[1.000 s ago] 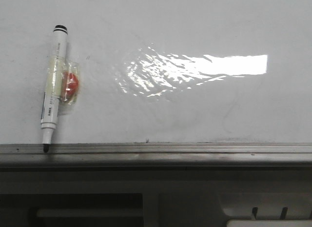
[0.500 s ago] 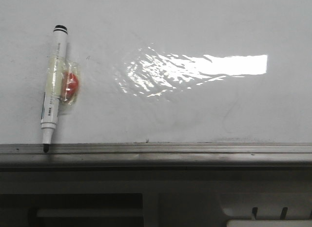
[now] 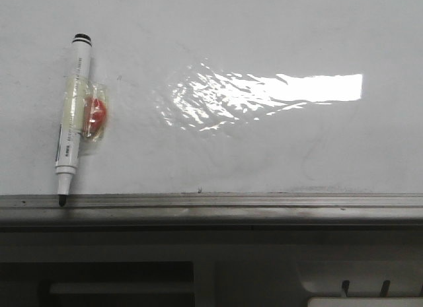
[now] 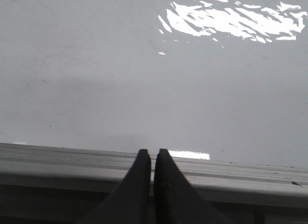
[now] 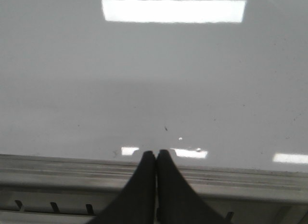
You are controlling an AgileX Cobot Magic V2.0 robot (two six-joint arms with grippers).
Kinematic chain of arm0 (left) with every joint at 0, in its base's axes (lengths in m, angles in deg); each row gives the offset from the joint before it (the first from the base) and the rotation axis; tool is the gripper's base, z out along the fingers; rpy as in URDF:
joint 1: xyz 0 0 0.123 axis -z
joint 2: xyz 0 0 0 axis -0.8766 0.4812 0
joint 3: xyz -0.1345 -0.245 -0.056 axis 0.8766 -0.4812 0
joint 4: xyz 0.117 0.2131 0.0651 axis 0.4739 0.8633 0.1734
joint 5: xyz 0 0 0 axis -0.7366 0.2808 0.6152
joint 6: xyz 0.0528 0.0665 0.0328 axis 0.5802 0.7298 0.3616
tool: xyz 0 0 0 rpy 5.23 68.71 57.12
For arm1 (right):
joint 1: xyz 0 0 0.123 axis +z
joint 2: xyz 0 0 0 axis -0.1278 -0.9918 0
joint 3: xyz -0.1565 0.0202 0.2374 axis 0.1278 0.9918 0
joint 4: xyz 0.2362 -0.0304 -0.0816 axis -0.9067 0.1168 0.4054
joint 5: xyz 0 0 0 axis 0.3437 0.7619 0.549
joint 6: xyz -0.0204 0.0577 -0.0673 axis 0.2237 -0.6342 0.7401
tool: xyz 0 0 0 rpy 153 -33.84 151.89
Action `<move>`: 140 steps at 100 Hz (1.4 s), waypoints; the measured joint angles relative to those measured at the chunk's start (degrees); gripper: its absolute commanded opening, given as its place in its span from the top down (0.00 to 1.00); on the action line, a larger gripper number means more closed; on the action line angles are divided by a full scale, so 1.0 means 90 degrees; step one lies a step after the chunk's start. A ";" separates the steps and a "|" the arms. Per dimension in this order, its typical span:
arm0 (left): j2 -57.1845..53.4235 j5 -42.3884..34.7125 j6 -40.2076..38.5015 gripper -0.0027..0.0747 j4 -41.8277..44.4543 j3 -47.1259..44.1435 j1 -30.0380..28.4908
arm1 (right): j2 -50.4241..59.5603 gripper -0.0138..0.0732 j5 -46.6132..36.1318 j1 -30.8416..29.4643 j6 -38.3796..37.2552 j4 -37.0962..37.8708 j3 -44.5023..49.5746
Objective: Write number 9 on whiteboard
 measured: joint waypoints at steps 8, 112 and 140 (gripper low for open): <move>0.0000 -0.0044 0.0000 0.99 0.0004 0.0000 0.0000 | 0.0000 0.92 -0.0139 0.0000 0.0000 0.0013 0.0000; 0.0000 -0.2586 0.0000 0.99 -0.0678 0.0000 0.0000 | 0.0000 0.92 -0.2666 0.0009 0.0000 0.0089 0.0000; 0.0000 -0.2614 0.0000 0.99 -0.0762 0.0000 0.0000 | 0.0000 0.92 -0.1668 0.0009 -0.0023 0.0023 -0.0054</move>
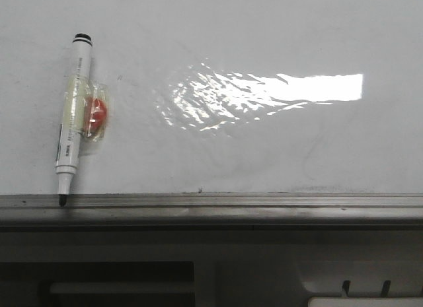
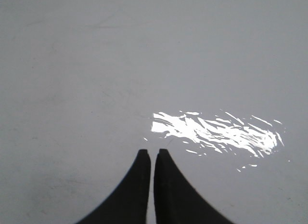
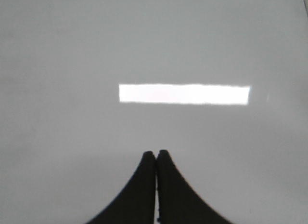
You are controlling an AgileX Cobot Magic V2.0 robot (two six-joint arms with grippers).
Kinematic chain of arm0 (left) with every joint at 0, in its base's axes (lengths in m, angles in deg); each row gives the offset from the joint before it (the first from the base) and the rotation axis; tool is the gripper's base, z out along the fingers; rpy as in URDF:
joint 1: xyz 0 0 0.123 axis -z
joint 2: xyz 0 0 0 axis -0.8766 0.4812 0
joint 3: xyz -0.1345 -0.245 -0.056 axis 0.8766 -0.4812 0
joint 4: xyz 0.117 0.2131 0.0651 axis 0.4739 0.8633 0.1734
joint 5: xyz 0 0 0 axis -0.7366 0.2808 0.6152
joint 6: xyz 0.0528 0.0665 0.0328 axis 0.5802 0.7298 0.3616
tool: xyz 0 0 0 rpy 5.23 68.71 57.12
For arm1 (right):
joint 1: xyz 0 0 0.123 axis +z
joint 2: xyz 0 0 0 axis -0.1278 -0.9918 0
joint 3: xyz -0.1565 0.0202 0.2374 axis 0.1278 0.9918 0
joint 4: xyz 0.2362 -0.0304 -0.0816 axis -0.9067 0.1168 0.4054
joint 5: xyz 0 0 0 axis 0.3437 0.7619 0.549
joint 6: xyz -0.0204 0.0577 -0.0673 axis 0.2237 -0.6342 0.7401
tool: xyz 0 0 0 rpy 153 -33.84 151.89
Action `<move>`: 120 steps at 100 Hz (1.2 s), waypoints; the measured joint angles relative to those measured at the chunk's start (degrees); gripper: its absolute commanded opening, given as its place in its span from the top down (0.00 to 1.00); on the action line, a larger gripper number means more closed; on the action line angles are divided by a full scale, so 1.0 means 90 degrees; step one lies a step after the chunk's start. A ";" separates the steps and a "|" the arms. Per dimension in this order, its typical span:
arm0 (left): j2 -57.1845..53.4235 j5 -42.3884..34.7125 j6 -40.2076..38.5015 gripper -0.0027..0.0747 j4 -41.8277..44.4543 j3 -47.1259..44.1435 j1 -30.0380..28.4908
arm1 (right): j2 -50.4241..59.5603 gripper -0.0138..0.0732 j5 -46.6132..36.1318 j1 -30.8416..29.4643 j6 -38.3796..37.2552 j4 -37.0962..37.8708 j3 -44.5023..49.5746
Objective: Write number 9 on whiteboard
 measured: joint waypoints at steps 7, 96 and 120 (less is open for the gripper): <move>0.0000 0.0143 0.0000 0.99 0.0031 0.0054 0.0000 | 0.0000 0.92 0.0780 0.0000 -0.0012 -0.0116 -0.0228; 0.1167 0.0690 0.0219 0.38 0.0510 0.1735 0.0000 | -0.0944 0.92 0.2124 0.0000 -0.0035 -0.0678 -0.1585; 0.1629 0.0442 0.0231 0.38 0.0226 0.1703 0.0409 | -0.0944 0.92 0.1981 0.0000 -0.0035 -0.0698 -0.1500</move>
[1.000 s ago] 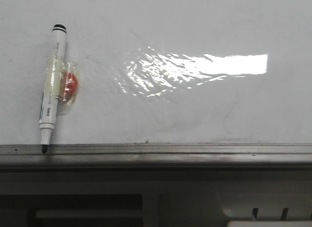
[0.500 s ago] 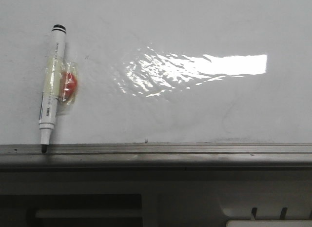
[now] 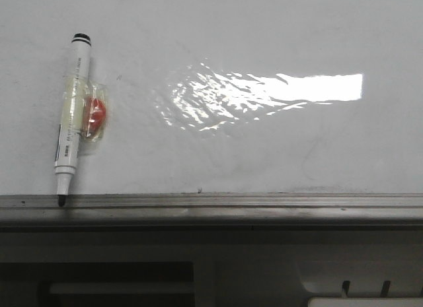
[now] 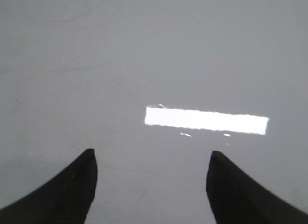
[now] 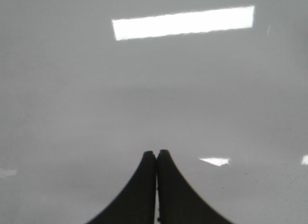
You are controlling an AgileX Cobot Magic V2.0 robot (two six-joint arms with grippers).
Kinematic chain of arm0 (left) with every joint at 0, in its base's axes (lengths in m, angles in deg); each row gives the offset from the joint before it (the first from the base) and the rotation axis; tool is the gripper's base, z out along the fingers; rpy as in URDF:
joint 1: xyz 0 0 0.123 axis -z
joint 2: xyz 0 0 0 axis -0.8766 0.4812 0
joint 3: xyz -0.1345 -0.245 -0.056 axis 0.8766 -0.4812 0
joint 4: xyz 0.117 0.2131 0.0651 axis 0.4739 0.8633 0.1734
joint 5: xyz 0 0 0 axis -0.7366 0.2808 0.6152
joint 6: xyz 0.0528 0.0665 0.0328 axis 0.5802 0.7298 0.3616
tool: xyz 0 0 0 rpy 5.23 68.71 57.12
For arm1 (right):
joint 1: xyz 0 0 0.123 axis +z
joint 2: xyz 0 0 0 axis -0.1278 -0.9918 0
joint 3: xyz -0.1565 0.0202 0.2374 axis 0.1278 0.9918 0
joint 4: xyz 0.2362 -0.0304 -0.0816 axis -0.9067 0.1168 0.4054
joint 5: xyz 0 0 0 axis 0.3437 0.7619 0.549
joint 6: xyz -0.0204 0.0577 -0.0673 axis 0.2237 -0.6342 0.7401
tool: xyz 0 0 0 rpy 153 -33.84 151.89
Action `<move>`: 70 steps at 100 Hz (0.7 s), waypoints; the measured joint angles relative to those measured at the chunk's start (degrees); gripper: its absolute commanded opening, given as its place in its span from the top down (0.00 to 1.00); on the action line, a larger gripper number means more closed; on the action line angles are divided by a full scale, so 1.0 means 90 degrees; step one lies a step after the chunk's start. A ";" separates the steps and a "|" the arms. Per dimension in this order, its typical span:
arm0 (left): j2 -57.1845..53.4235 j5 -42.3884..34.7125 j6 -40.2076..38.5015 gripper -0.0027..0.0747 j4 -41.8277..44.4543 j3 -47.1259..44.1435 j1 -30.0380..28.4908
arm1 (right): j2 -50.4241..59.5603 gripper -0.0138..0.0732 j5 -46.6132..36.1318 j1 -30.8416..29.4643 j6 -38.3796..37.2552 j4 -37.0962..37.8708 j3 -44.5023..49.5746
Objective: Write number 9 on whiteboard
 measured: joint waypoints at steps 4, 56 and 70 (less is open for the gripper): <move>0.0135 -0.0035 0.0000 0.38 0.0000 0.0000 0.0160 | 0.0000 0.92 -0.0134 0.0000 0.0000 -0.0011 0.0051; 0.3000 -0.0631 0.0000 0.40 0.0436 0.0000 0.4064 | 0.0000 0.92 -0.0621 0.0000 -0.0012 -0.0053 0.0313; 0.3760 -0.0851 0.0000 0.45 -0.0100 0.0000 0.4657 | 0.0000 0.92 -0.0625 0.0000 -0.0012 -0.0053 0.0313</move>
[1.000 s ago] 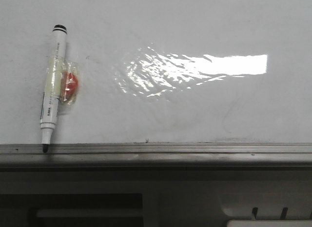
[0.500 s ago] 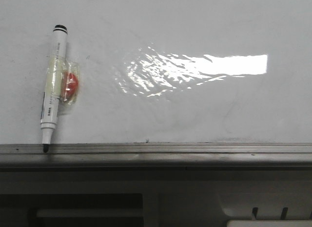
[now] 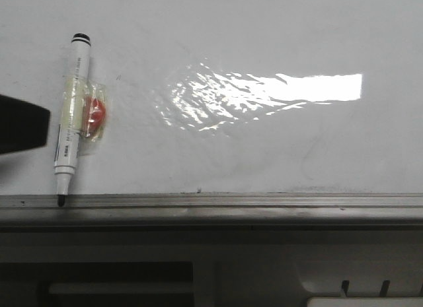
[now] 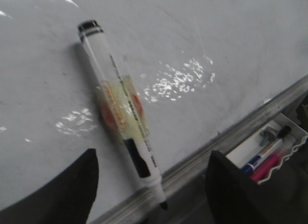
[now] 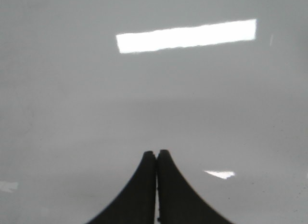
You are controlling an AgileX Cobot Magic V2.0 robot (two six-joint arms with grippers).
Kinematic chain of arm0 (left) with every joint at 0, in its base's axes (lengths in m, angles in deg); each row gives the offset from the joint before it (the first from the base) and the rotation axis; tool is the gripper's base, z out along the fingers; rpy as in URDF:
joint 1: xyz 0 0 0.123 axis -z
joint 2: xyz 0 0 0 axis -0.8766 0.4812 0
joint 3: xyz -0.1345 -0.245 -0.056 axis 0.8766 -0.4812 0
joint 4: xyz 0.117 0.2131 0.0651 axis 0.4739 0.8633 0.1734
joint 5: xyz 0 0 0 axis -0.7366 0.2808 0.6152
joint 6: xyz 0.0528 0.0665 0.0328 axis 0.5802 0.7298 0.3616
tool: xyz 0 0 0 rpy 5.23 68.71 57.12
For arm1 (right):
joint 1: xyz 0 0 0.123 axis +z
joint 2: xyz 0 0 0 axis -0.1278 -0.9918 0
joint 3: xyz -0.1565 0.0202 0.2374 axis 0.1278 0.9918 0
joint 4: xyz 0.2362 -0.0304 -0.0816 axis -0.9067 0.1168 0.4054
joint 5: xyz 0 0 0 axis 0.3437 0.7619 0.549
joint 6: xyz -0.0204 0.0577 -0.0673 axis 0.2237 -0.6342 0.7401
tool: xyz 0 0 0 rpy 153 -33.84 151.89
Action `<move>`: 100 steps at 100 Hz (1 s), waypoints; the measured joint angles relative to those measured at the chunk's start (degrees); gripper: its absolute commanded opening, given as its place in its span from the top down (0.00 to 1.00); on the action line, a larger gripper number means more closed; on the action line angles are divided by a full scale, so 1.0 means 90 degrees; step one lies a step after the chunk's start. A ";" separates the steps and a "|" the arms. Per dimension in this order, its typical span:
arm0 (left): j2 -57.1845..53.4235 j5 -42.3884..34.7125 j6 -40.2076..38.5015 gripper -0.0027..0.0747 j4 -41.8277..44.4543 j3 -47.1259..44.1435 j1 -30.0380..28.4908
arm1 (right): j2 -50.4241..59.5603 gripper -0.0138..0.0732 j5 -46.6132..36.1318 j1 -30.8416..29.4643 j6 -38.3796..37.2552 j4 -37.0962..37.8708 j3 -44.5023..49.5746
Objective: Write number 9 on whiteboard
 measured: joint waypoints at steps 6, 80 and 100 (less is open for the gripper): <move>0.0249 -0.0198 0.0000 0.46 -0.0242 0.0000 0.0114 | 0.0000 0.92 0.0000 0.0000 0.0011 0.0000 0.0000; 0.1842 -0.1822 0.0000 0.66 -0.1205 0.0058 0.0208 | -0.0011 0.92 -0.0054 0.0085 0.0011 -0.0458 0.0000; 0.1932 -0.1848 0.0000 0.98 -0.1259 0.0058 0.0208 | -0.0591 0.92 0.0463 0.1259 0.0040 -0.0628 -0.0337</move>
